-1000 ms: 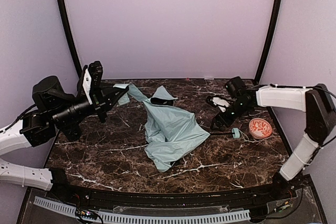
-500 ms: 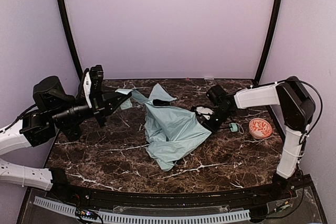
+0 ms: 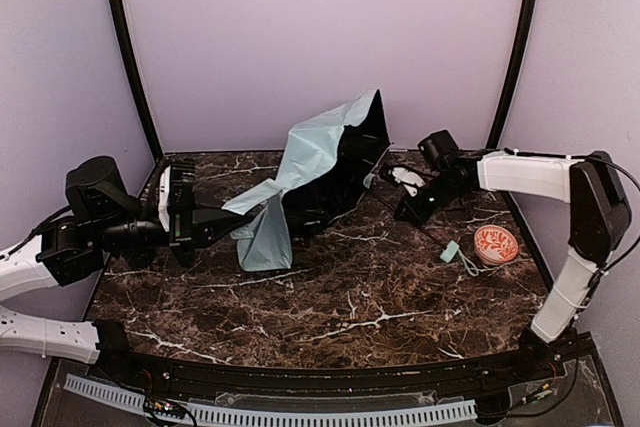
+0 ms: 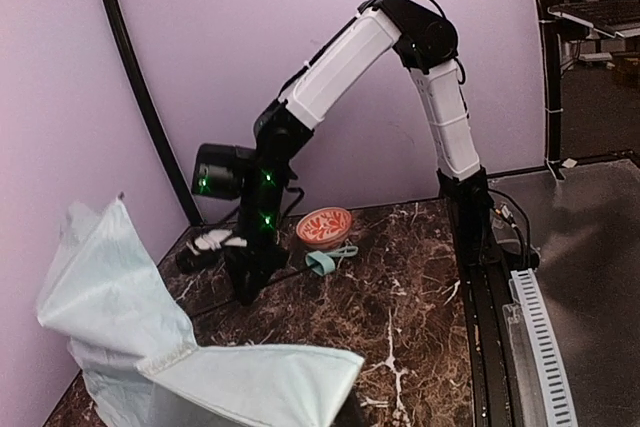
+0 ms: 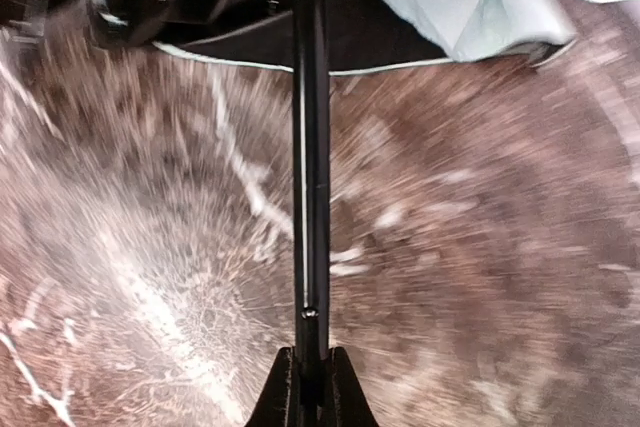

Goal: Put away the umbrella

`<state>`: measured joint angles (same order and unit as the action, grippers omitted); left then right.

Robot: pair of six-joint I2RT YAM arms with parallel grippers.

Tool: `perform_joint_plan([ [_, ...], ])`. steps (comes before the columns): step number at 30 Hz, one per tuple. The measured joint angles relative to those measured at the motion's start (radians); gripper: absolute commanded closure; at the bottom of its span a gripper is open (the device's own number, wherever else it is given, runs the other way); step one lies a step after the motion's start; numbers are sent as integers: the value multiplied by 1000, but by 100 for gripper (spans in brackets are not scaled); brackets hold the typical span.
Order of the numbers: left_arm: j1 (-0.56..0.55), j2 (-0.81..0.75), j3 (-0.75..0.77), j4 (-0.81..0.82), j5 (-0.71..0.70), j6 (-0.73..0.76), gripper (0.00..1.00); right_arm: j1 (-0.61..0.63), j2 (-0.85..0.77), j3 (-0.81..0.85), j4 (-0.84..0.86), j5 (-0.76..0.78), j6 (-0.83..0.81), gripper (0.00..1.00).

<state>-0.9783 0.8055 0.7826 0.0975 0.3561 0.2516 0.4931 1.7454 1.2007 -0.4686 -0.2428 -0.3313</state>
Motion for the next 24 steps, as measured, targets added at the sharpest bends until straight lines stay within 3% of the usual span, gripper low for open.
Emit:
perform_joint_plan([
  [7, -2, -27, -67, -43, -10, 57, 100, -85, -243, 50, -2, -128, 25, 100],
  [13, -2, 21, -98, -44, -93, 113, 100, -97, -431, 70, -59, -296, -47, 100],
  [19, -2, 205, -127, 12, -227, 226, 100, -90, -542, 79, -173, -426, -118, 100],
  [24, 54, 410, -155, 171, -296, 361, 100, -43, -627, 7, -183, -463, -143, 100],
])
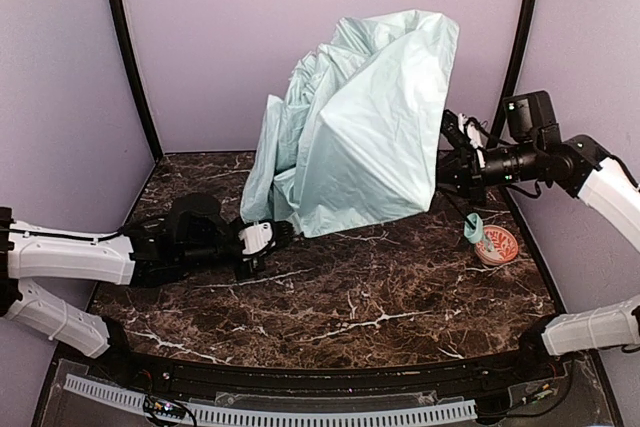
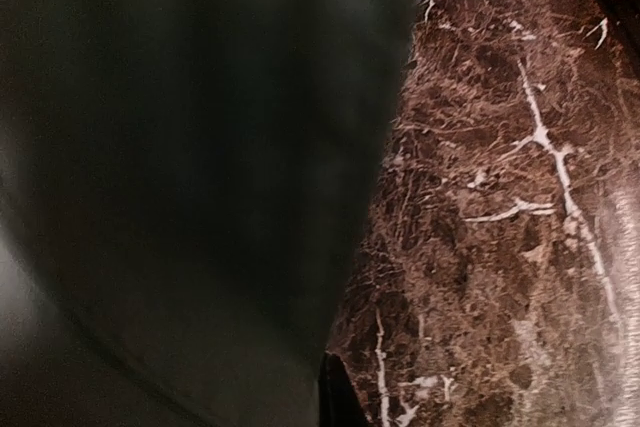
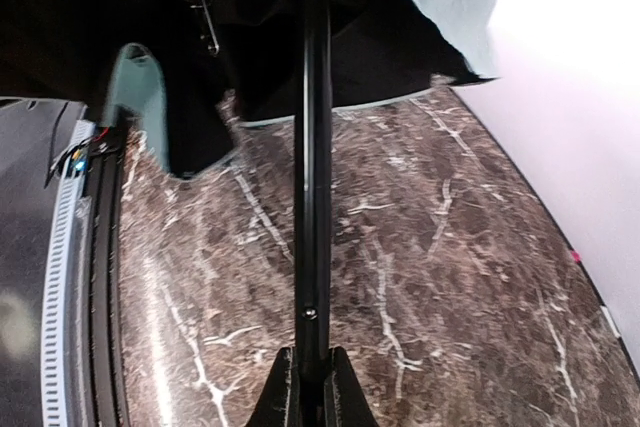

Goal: Put away the umbrella

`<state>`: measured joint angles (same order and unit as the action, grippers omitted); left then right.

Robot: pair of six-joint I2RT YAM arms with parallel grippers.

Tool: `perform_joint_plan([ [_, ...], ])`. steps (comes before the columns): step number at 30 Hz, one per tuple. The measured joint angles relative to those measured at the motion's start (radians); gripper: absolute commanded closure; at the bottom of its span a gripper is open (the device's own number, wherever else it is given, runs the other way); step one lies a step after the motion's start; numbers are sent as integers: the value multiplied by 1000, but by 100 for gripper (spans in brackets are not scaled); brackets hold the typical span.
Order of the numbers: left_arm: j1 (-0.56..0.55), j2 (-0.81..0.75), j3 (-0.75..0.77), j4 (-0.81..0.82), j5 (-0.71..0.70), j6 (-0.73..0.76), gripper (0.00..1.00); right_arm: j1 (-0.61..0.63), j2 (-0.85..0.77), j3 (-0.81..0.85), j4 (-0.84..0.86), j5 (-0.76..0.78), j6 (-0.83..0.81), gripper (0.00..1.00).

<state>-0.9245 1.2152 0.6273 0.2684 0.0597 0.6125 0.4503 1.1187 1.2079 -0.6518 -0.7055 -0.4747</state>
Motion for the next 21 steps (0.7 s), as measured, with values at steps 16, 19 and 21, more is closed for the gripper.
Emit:
perform_joint_plan([
  [16, 198, 535, 102, 610, 50, 307, 100, 187, 8, -117, -112, 146, -39, 100],
  [19, 208, 628, 138, 708, 48, 359, 100, 233, 20, -166, -111, 189, -25, 100],
  [21, 212, 691, 174, 753, 50, 389, 100, 260, 21, -196, -105, 204, -21, 100],
])
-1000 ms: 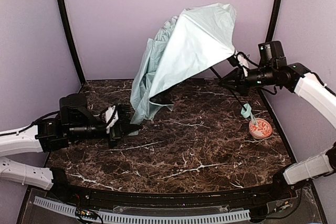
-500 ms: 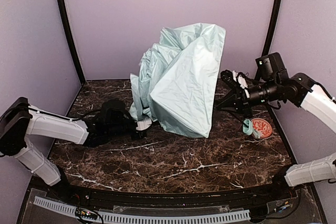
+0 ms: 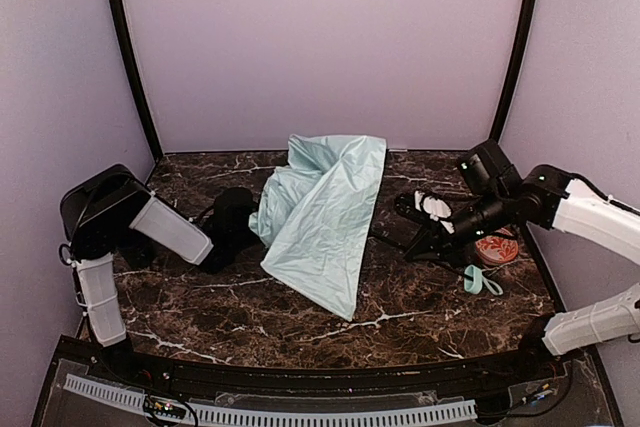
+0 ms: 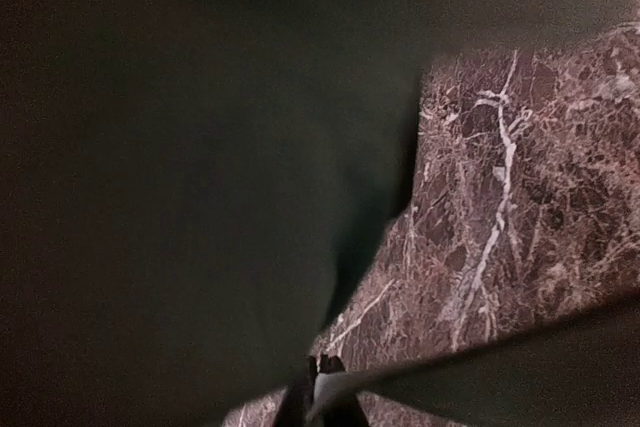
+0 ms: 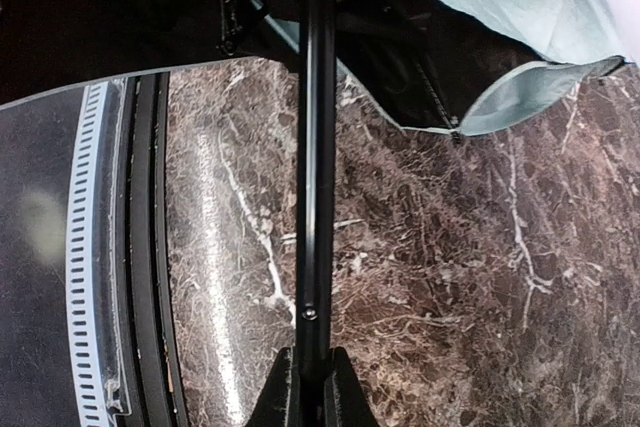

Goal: Put away the umbrella

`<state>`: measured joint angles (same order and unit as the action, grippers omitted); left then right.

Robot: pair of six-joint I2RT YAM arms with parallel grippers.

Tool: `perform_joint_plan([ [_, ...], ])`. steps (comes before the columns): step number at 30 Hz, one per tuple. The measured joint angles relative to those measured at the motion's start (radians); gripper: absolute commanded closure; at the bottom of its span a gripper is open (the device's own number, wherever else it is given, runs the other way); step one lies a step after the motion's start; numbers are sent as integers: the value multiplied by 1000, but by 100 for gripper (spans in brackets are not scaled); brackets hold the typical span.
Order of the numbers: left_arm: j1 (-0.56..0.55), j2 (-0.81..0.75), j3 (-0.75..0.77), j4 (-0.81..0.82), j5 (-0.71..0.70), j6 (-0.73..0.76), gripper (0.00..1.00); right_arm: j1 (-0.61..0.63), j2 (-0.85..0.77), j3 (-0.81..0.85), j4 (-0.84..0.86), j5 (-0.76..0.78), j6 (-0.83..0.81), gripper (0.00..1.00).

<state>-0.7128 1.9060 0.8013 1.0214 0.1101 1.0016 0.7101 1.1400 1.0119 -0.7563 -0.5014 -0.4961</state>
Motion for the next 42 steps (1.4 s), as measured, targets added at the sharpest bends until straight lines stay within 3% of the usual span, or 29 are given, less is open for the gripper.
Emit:
perform_joint_plan([
  [6, 11, 126, 34, 101, 5, 43, 100, 56, 11, -127, 89, 17, 13, 100],
  [12, 11, 203, 34, 164, -5, 85, 96, 135, 187, -161, 177, 35, 23, 100],
  [15, 15, 237, 33, 195, -22, 136, 74, 166, 292, -161, 206, 43, 22, 100],
  [18, 25, 260, 21, 234, -42, 173, 37, 182, 380, -161, 217, 45, 17, 100],
  [20, 43, 271, 5, 268, -68, 199, 21, 193, 416, -162, 212, 40, 7, 100],
  [22, 67, 275, 0, 324, -92, 215, 15, 200, 427, -162, 212, 34, 1, 100],
  [29, 217, 296, 8, 423, -229, 226, 6, 206, 459, -156, 205, 32, 1, 100],
  [35, 223, 290, 57, 446, -397, 215, 5, 206, 492, -137, 200, 32, 6, 100],
  [38, 218, 206, 58, 346, -465, 134, 10, 206, 495, -137, 201, 32, 11, 100],
  [42, 212, -45, 73, 46, -508, -82, 22, 206, 522, -125, 203, 34, 19, 100],
])
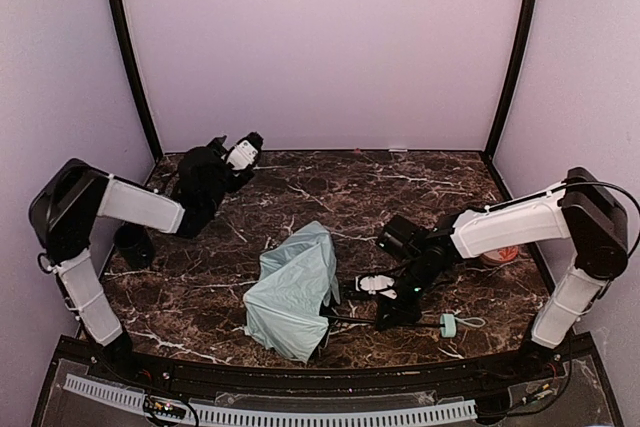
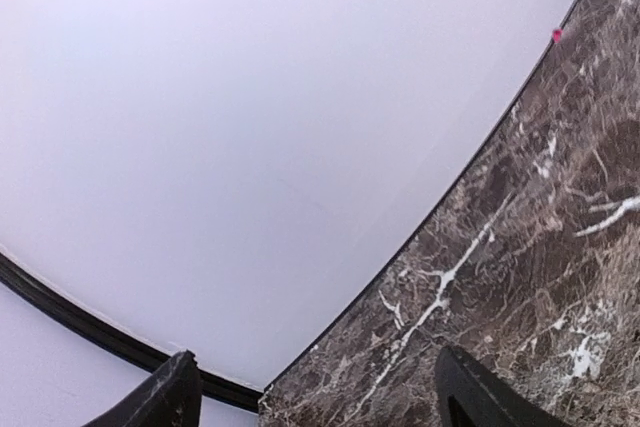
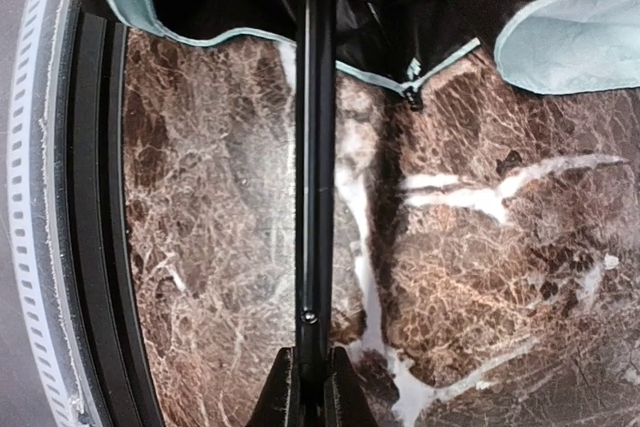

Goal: Put away the umbrella

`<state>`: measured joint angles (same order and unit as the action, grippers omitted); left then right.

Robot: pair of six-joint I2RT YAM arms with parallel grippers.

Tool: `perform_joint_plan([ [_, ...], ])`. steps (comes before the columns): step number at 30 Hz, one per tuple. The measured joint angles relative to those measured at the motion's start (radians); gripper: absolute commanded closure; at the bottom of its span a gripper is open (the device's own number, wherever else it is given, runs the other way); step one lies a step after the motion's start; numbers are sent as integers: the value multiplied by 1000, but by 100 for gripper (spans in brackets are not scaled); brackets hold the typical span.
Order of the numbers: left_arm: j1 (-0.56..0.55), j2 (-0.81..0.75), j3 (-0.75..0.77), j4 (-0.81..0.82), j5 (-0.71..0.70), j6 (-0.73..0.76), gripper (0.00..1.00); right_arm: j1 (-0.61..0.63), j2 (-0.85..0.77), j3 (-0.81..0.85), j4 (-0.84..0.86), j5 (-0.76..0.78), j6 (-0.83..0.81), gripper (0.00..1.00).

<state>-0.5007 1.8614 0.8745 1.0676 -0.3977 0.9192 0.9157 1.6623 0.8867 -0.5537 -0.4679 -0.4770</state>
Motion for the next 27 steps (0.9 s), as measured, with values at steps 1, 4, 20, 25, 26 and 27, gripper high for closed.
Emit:
perform_joint_plan([
  [1, -2, -74, 11, -97, 6, -70, 24, 0, 8, 3, 0, 2, 4, 100],
  [4, -14, -291, 27, -336, 92, -282, 25, 0, 25, 12, 5, 20, 19, 99],
  [20, -344, -596, -83, -1039, 692, -757, 16, 56, -67, -64, 252, 408, -24, 96],
  [25, -380, -524, -110, -1069, 666, -740, 30, 122, -100, -98, 323, 521, -74, 56],
  [26, -399, -520, -120, -1068, 663, -736, 32, 127, -104, -100, 333, 529, -73, 52],
  [27, -415, -519, -130, -1065, 659, -733, 32, 130, -108, -100, 341, 534, -68, 48],
])
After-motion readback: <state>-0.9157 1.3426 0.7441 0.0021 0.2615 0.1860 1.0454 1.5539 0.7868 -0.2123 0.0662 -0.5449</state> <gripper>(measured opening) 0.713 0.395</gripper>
